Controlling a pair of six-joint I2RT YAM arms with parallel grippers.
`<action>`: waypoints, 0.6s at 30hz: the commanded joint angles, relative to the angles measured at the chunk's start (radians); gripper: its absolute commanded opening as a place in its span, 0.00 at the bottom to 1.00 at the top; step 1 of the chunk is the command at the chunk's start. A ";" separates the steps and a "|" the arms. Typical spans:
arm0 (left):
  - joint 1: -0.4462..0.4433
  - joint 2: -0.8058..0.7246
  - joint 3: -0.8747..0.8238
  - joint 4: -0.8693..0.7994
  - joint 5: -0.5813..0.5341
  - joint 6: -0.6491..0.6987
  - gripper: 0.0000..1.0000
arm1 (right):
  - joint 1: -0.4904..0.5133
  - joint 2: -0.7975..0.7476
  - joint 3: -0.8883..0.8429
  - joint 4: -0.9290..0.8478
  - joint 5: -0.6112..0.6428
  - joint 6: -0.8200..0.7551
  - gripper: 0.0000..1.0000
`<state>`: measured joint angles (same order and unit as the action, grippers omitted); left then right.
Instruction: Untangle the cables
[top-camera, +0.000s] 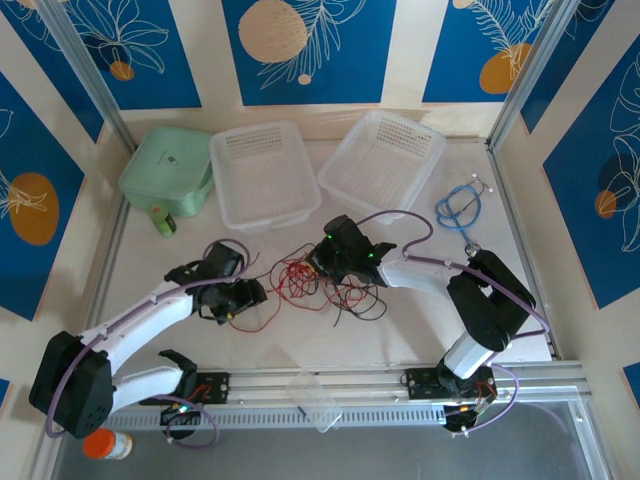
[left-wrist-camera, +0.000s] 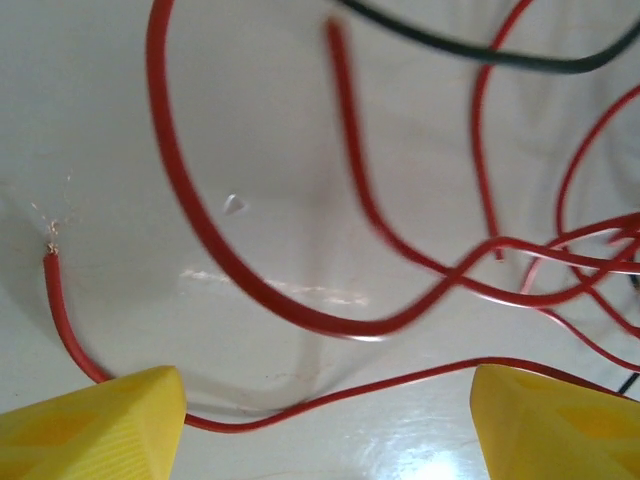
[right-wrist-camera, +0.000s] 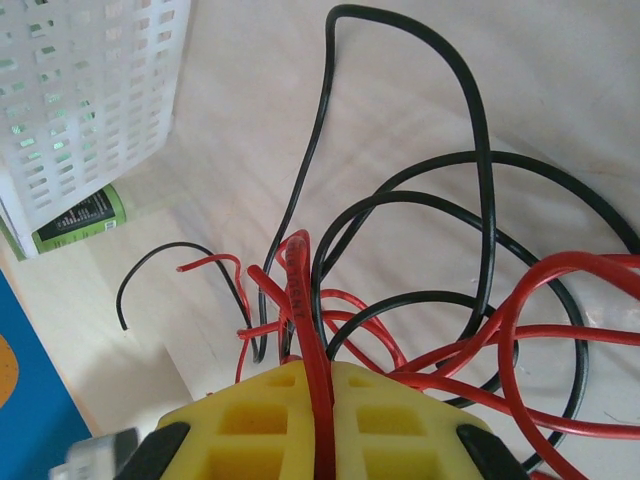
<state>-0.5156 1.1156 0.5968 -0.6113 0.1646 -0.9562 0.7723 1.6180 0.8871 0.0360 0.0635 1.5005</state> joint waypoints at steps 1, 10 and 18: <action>-0.009 -0.023 -0.015 0.142 -0.027 -0.081 0.75 | 0.008 0.010 -0.005 0.021 0.004 0.000 0.00; -0.010 -0.022 -0.054 0.295 -0.096 -0.146 0.74 | 0.019 0.011 -0.030 0.037 -0.001 0.002 0.00; -0.010 0.053 -0.109 0.427 -0.063 -0.174 0.66 | 0.021 0.020 -0.023 0.043 -0.012 -0.004 0.00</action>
<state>-0.5167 1.1450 0.4992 -0.2588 0.0963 -1.1130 0.7853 1.6272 0.8650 0.0612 0.0628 1.5005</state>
